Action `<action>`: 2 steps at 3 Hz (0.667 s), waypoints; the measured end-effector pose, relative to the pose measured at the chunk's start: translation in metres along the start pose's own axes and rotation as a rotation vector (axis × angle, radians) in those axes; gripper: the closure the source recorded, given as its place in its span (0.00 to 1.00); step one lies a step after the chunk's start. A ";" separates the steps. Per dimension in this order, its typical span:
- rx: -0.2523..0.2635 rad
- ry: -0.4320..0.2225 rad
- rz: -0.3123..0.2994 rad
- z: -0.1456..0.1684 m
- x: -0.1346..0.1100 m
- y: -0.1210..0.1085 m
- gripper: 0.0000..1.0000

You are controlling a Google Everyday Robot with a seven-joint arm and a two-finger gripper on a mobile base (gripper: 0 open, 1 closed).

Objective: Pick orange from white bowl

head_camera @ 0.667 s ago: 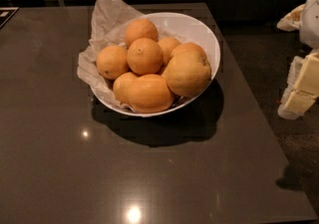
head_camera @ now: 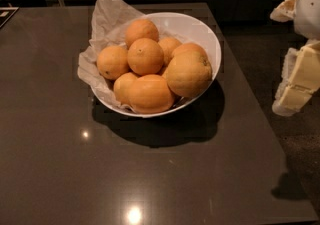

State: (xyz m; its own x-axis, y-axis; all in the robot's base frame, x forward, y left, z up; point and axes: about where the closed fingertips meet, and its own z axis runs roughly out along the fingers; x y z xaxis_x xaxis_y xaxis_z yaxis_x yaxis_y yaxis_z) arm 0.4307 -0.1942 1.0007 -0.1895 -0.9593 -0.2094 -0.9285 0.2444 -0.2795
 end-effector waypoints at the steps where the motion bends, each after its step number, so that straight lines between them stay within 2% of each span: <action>1: -0.023 0.007 -0.043 -0.006 -0.024 0.001 0.00; 2: -0.023 0.007 -0.048 -0.008 -0.027 0.002 0.00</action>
Offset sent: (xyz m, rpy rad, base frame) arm 0.0014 0.0203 0.0097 -0.0143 0.0162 0.0386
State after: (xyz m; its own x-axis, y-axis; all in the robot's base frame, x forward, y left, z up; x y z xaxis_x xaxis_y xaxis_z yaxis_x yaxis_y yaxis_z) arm 0.4317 -0.1693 1.0132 -0.1463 -0.9709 -0.1898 -0.9439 0.1945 -0.2670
